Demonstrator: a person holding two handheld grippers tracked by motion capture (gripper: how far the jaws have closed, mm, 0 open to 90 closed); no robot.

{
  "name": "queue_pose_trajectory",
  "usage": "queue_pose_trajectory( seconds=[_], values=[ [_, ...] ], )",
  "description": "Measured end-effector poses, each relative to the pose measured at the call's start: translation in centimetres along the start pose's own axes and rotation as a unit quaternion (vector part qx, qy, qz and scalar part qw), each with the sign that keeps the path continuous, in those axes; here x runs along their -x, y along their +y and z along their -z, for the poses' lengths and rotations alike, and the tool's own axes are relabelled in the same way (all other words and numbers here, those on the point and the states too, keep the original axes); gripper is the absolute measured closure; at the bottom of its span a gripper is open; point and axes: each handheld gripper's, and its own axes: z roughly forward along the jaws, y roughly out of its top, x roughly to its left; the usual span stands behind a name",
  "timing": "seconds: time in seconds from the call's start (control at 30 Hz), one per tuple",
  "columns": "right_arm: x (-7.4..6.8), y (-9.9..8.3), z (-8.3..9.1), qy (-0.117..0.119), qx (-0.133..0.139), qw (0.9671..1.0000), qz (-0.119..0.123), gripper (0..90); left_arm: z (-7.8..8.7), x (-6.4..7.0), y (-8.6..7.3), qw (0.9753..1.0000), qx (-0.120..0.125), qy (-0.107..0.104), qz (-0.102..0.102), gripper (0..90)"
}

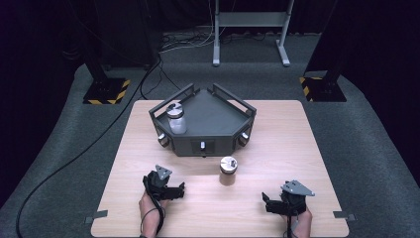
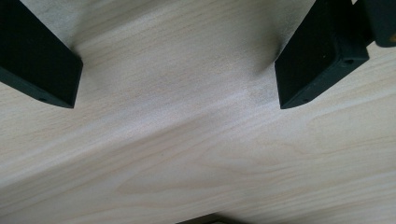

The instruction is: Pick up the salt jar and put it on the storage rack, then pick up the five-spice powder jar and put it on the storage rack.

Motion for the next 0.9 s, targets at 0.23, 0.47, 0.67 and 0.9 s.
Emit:
queue_pose_trajectory(
  seconds=[0.23, 0.47, 0.67, 0.9],
  values=[
    [-0.08, 0.02, -0.01, -0.002, -0.001, 1.0, 0.0, 0.7, -0.04, -0.27, 0.09, 1.0, -0.002, -0.007, 0.0, 0.5],
    [-0.2, 0.09, -0.05, -0.004, -0.003, 1.0, 0.003, 0.7, -0.03, -0.31, 0.07, 1.0, -0.003, -0.008, 0.001, 0.5],
    [-0.26, 0.11, -0.06, -0.006, -0.003, 1.0, 0.003, 0.7, -0.01, -0.3, 0.07, 1.0, -0.003, -0.007, 0.002, 0.5],
    [-0.48, 0.14, -0.07, -0.012, -0.004, 0.9999, 0.002, 0.7, 0.01, -0.29, 0.07, 1.0, -0.003, -0.006, 0.002, 0.4]
  ],
)
